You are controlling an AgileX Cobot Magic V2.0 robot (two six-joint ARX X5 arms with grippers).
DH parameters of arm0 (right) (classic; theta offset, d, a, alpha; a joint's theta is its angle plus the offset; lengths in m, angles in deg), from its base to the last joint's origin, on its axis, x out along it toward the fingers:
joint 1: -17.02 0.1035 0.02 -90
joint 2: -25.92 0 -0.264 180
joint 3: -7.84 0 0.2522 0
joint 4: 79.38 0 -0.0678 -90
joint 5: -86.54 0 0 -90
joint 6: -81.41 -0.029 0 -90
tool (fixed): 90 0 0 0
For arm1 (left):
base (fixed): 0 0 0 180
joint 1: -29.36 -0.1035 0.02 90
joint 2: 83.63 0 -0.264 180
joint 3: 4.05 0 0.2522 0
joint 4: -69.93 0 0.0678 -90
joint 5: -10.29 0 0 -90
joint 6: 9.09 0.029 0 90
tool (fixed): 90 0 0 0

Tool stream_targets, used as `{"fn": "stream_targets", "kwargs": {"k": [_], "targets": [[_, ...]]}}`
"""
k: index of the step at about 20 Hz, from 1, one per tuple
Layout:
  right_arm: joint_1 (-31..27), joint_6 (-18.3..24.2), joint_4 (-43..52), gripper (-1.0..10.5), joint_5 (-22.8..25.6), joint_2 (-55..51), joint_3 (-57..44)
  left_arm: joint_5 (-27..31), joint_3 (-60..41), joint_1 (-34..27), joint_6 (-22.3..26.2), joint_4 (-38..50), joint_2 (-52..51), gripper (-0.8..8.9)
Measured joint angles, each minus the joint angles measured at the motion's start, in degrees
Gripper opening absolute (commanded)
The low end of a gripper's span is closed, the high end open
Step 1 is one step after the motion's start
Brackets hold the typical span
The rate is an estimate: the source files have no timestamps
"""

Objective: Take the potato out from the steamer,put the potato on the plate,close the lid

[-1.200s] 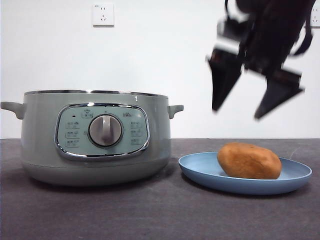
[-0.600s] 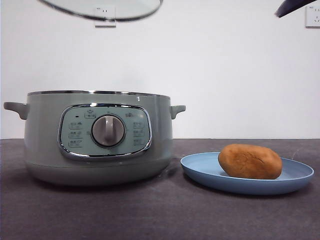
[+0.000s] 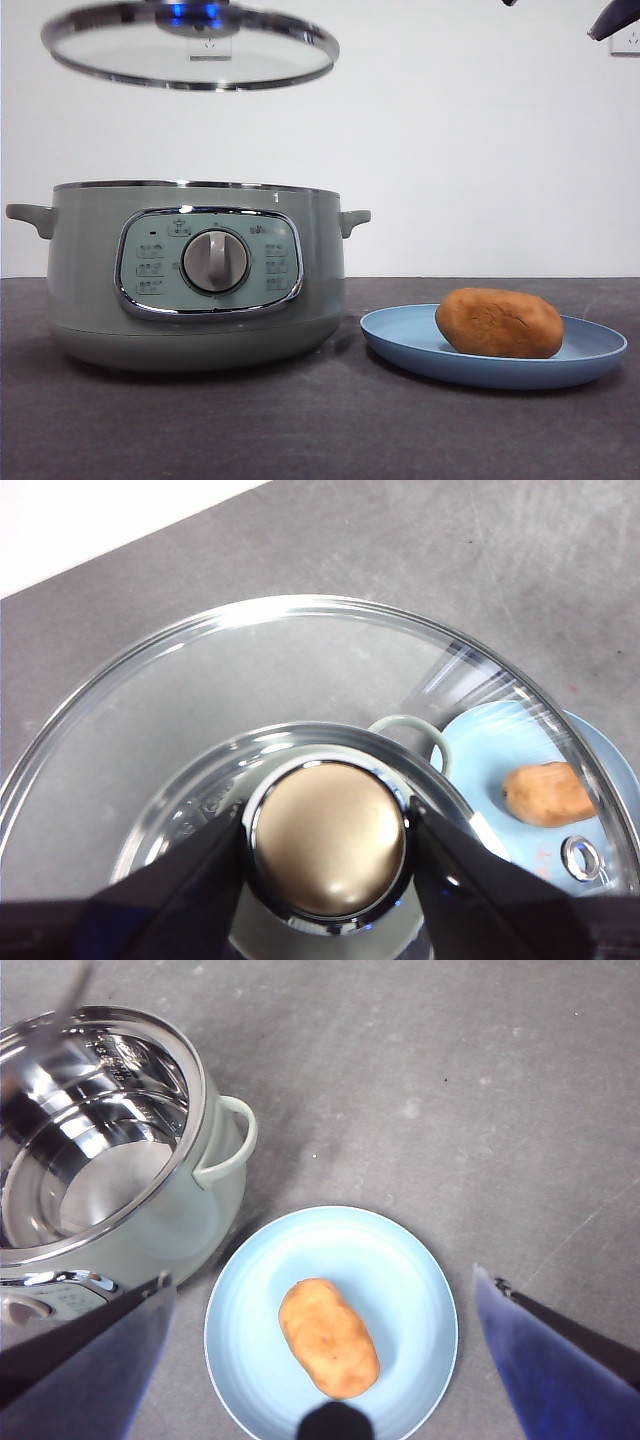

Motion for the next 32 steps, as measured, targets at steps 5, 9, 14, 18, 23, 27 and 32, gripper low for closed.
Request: {"fn": "stream_targets", "kwargs": {"k": [5,9,14,18,23,27,32], "targets": [[-0.02,0.0,-1.44,5.0,0.0,-0.02,0.0,0.57,-12.11,0.0,-1.44,11.72,-1.29,-0.08],[0.0,0.0,-1.66,5.0,0.0,-0.02,0.0,2.08,-17.27,-0.02,-2.05,15.17,-1.25,-0.08],[0.0,0.0,-1.73,5.0,0.0,-0.02,0.0,3.15,-23.41,-0.02,-2.95,22.23,-1.18,-0.08],[0.0,0.0,-2.51,5.0,0.0,-0.02,0.0,3.13,-25.22,-0.13,-3.78,26.45,0.46,-0.08],[0.0,0.0,-2.51,5.0,0.0,-0.04,0.0,2.89,-25.29,-0.13,-3.98,27.08,0.94,-0.08],[0.0,0.0,-2.54,5.0,0.0,-0.04,0.0,2.89,-25.29,-0.13,-3.96,26.49,0.92,0.0],[0.0,0.0,-2.51,5.0,0.0,-0.07,0.0,2.89,-25.14,-0.13,-4.61,25.94,0.92,4.4]]}}
